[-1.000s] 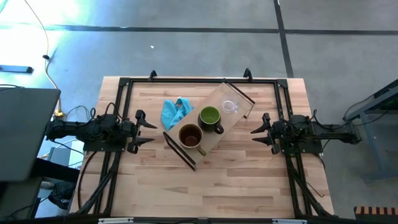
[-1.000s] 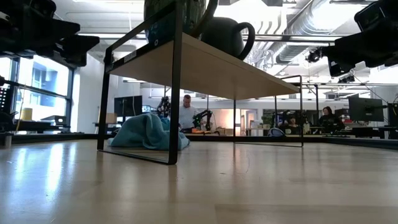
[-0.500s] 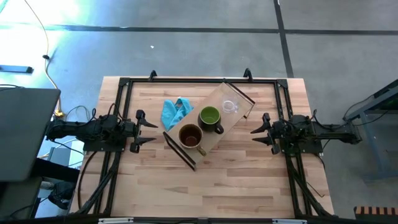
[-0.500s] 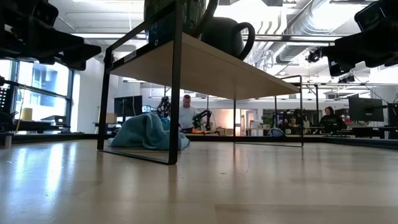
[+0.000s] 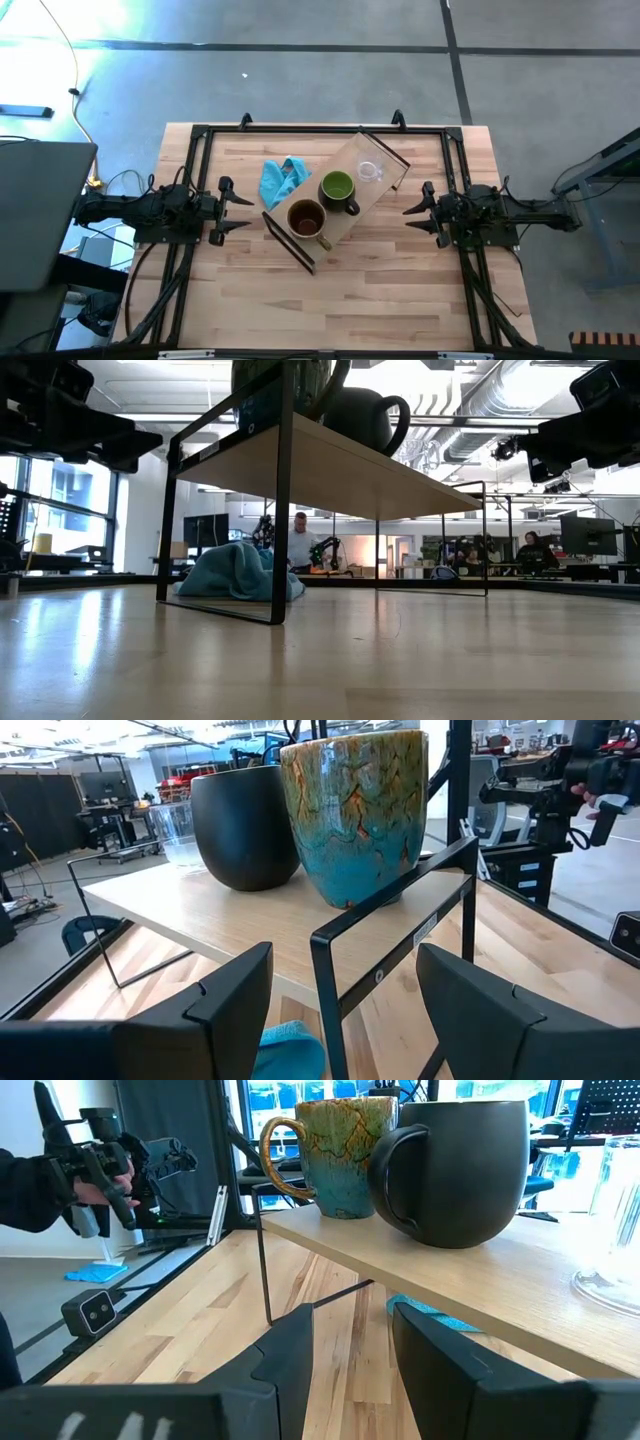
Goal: Stack small to large cups/mugs on shelf
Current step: Return to Home Position
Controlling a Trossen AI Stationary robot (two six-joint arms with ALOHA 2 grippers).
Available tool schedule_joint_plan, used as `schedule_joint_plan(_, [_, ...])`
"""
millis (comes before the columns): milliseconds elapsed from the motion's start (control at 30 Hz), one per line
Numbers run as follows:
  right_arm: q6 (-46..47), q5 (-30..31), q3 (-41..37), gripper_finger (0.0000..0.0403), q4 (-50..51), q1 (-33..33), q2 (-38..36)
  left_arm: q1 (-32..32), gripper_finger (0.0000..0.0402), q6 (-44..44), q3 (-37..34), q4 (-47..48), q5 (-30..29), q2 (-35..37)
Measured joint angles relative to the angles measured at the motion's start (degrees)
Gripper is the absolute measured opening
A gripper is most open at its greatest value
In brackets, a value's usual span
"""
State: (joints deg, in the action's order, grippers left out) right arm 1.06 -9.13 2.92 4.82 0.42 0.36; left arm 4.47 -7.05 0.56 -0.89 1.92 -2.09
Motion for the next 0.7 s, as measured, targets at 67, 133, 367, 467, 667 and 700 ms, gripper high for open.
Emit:
schedule_joint_plan(67, [0.0, 0.0, 0.0, 0.0131, 0.0, 0.0, 0.0, 0.0, 0.0237, 0.0, 0.0, 0.0, 0.0, 0.0])
schedule_joint_plan(133, [0.0, 0.0, 0.0, 0.0131, 0.0, 0.0, 0.0, 0.0, 0.0237, -0.1, 0.0, 0.0, 0.0, 0.0])
schedule_joint_plan(367, [-1.1, 0.0, 0.0, 0.0131, 0.0, 0.0, 0.0, 0.0, 0.0237, -0.6, 0.0, 0.0, 0.0, 0.0])
schedule_joint_plan(467, [-1.1, 0.0, 0.0, 0.0131, 0.0, 0.0, 0.0, 0.0, 0.0237, -0.6, 0.0, 0.0, 0.0, 0.0])
schedule_joint_plan(667, [-1.1, 0.0, 0.0, 0.0131, 0.0, 0.0, 0.0, 0.0, 0.0237, -0.6, 0.0, 0.0, 0.0, 0.0])
schedule_joint_plan(700, [-1.1, 0.0, 0.0, 0.0131, 0.0, 0.0, 0.0, 0.0, 0.0237, -0.6, 0.0, 0.0, 0.0, 0.0])
